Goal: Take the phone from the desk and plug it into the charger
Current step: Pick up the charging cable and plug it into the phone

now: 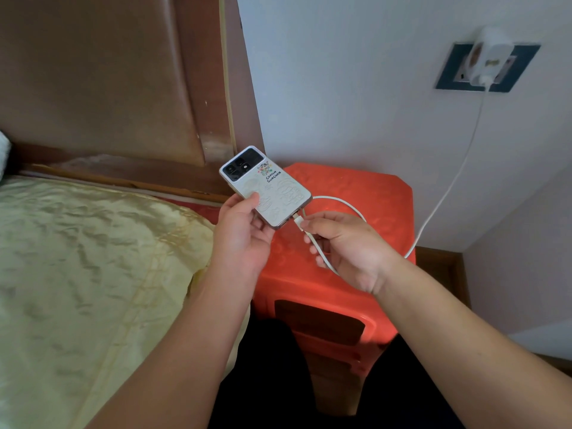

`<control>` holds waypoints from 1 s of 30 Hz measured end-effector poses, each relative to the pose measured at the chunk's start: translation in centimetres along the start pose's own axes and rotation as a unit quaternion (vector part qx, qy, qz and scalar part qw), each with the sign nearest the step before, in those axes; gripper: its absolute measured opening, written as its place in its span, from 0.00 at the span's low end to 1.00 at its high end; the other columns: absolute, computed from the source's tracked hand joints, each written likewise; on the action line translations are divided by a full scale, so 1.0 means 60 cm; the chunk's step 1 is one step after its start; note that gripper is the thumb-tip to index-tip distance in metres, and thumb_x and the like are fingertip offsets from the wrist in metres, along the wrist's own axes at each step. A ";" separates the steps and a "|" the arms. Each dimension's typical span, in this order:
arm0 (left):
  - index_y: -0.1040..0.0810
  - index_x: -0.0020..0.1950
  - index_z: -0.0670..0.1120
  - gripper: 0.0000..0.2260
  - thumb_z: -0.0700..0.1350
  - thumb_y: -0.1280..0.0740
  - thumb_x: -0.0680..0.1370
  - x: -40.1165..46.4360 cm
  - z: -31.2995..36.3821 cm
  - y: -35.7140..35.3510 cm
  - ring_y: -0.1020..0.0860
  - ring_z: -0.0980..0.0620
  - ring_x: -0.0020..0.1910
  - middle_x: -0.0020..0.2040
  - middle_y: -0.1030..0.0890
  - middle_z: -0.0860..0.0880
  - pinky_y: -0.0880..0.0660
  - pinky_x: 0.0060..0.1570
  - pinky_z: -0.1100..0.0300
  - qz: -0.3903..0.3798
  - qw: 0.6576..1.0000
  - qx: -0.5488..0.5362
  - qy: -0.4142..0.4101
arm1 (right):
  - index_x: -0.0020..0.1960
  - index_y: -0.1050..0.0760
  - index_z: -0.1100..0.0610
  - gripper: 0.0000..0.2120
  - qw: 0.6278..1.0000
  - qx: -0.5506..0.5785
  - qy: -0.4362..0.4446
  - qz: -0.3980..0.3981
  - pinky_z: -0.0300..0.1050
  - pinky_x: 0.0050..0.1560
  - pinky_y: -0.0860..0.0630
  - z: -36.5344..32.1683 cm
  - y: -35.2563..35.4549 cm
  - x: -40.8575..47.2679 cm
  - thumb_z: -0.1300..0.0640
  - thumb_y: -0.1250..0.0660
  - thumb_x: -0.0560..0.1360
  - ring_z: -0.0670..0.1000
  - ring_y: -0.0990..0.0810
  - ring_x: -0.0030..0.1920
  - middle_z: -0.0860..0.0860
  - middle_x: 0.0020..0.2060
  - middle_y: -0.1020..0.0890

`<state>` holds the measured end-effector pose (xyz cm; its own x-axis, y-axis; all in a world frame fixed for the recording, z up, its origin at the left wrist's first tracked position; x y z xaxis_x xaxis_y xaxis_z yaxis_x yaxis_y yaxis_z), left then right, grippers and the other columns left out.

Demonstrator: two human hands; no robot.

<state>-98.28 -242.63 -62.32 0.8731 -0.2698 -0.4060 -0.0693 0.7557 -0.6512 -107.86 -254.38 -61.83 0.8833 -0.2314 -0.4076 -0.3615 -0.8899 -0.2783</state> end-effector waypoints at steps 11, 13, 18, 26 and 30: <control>0.27 0.66 0.40 0.17 0.33 0.35 0.77 -0.006 -0.006 0.012 0.14 0.47 0.44 0.52 0.15 0.40 0.19 0.35 0.56 -0.010 1.000 -0.016 0.002 | 0.41 0.21 0.57 0.03 1.000 -0.008 -0.003 0.003 0.38 0.26 0.31 0.008 0.000 -0.003 0.60 0.30 0.73 0.46 0.27 0.27 0.48 0.26 0.22; 0.26 0.64 0.42 0.15 0.33 0.35 0.77 -0.007 -0.004 0.013 0.14 0.47 0.44 0.52 0.15 0.40 0.19 0.35 0.55 -0.012 1.000 -0.021 0.000 | 0.40 0.21 0.56 0.03 1.000 -0.009 -0.007 0.002 0.38 0.27 0.31 0.008 -0.001 -0.003 0.60 0.29 0.73 0.46 0.27 0.27 0.48 0.27 0.22; 0.26 0.58 0.43 0.11 0.33 0.35 0.77 -0.008 -0.001 0.011 0.14 0.46 0.46 0.49 0.14 0.41 0.19 0.35 0.54 -0.013 1.000 -0.020 -0.004 | 0.41 0.21 0.56 0.03 1.000 -0.015 -0.010 0.003 0.38 0.27 0.31 0.007 -0.001 -0.003 0.59 0.29 0.73 0.46 0.27 0.27 0.48 0.27 0.22; 0.25 0.51 0.47 0.10 0.33 0.35 0.77 -0.009 -0.004 0.009 0.14 0.47 0.43 0.43 0.12 0.45 0.19 0.34 0.53 -0.013 1.000 0.006 -0.005 | 0.40 0.21 0.56 0.04 1.000 -0.017 -0.020 0.010 0.38 0.26 0.31 0.011 0.001 -0.007 0.60 0.29 0.73 0.46 0.28 0.28 0.48 0.27 0.23; 0.25 0.51 0.48 0.10 0.33 0.36 0.77 -0.010 -0.007 0.011 0.14 0.47 0.45 0.47 0.13 0.44 0.18 0.35 0.51 -0.003 0.999 0.048 -0.003 | 0.40 0.22 0.57 0.04 0.999 -0.011 -0.033 0.009 0.38 0.26 0.32 0.015 0.002 -0.008 0.61 0.30 0.74 0.47 0.28 0.27 0.50 0.27 0.23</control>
<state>-99.04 -242.23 -62.74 0.8766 -0.2704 -0.3980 -0.0178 0.8084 -0.5883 -108.60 -254.04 -62.47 0.8547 -0.2219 -0.4693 -0.3703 -0.8942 -0.2514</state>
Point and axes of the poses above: each hand's wrist, its own x-axis towards the middle knuckle, its own y-axis out of the back of the hand, z = x × y, the point moved 8 cm from there along x, towards the middle knuckle
